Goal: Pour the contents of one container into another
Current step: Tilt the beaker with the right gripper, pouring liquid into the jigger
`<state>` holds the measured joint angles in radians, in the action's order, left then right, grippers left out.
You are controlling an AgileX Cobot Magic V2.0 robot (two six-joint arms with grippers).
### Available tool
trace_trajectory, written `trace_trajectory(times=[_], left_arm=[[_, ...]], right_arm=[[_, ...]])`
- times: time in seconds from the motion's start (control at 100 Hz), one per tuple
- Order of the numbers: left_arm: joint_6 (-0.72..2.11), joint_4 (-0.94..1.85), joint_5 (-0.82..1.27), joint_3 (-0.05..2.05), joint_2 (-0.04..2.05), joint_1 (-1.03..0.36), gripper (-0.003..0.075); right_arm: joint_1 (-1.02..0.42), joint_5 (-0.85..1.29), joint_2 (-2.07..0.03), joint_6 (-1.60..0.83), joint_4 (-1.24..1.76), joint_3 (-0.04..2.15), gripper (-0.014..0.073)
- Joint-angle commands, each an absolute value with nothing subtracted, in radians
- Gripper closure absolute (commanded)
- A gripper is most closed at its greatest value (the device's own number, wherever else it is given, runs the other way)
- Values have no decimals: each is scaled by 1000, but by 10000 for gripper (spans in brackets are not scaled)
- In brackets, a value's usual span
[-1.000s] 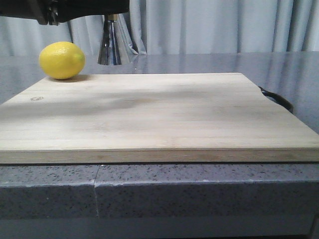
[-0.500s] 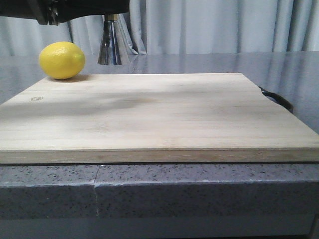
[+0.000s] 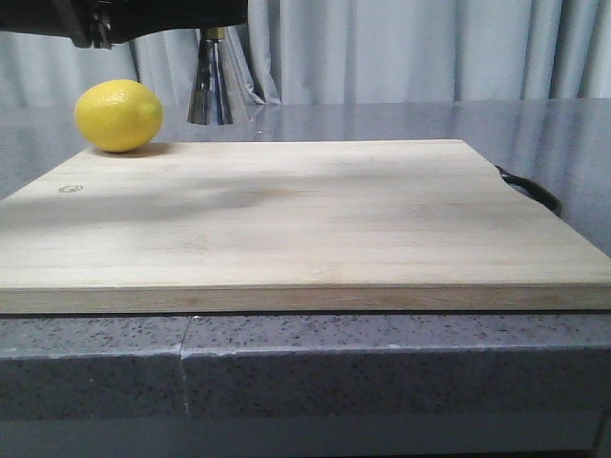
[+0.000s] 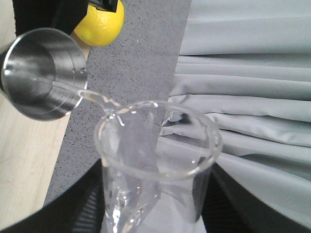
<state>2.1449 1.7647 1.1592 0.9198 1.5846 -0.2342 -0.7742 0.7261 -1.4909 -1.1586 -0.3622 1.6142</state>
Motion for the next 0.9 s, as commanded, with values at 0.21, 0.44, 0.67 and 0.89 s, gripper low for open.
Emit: trace_trajectory(times=[0.21,0.44,0.67,0.89], left_arm=[[2137,1863,1245,950,1540,-242,491],[2137,1863,1245,950,1540,-242,491],[2137,1863,1245,950,1540,-242,491],[2137,1863,1245,950,1540,-242,491]], right_arm=[[-775,636,-1458,-1248,-392,1651,271],[-775,629,-1458,-1256,-392,1651,271],[-775,624,-1458,-1256,-394,1651,271],[-775,669,-1458,-1188,-264,1651,271]])
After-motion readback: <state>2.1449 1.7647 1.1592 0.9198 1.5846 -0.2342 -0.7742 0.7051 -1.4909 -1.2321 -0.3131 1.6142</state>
